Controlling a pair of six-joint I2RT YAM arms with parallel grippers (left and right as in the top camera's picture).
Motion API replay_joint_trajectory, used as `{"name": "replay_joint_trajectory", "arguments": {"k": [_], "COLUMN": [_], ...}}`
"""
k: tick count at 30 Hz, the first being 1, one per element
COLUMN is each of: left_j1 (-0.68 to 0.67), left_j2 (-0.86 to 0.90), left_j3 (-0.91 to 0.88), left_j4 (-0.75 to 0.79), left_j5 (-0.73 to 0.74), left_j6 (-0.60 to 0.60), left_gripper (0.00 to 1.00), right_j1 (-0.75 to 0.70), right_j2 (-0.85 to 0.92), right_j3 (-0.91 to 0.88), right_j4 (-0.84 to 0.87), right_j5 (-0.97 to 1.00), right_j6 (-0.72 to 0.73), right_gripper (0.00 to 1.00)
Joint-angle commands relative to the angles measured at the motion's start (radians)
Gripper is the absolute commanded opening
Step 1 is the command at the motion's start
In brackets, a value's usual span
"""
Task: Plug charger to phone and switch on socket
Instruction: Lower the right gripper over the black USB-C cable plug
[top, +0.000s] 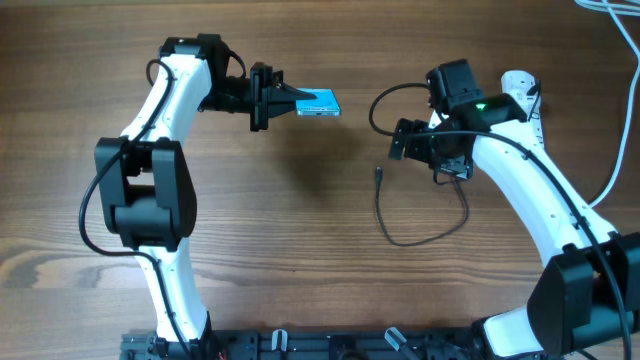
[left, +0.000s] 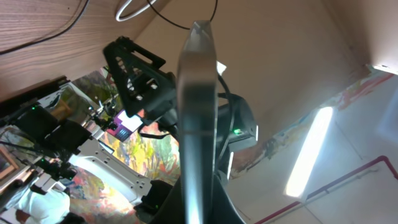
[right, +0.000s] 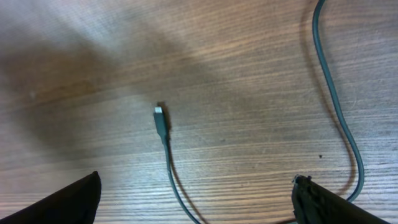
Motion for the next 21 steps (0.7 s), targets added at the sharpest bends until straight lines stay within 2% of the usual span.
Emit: {"name": "replay_joint_trajectory", "arguments": {"k": [1, 3, 11, 21], "left_j1": [0.026, 0.033, 0.069, 0.113], "left_j2": [-0.039, -0.039, -0.039, -0.039], "left_j3": [0.017, 0.017, 0.017, 0.016], "left_j4": [-0.001, -0.001, -0.001, -0.008], "left_j5": [0.056, 0.056, 0.056, 0.0], "left_j6": [0.001, 0.001, 0.001, 0.001], "left_gripper": [0.04, 0.04, 0.04, 0.04], "right_j1": [0.009, 0.009, 0.014, 0.133], "right_j2": [0.014, 0.014, 0.017, 0.097], "right_j3": [-0.04, -0.057, -0.072, -0.071], "right_j4": [0.016, 0.029, 0.032, 0.056], "right_j5": [-0.002, -0.002, -0.002, 0.081], "right_j6": [-0.01, -0.008, -0.018, 0.042], "right_gripper": [0.92, 0.89, 0.89, 0.89]}}
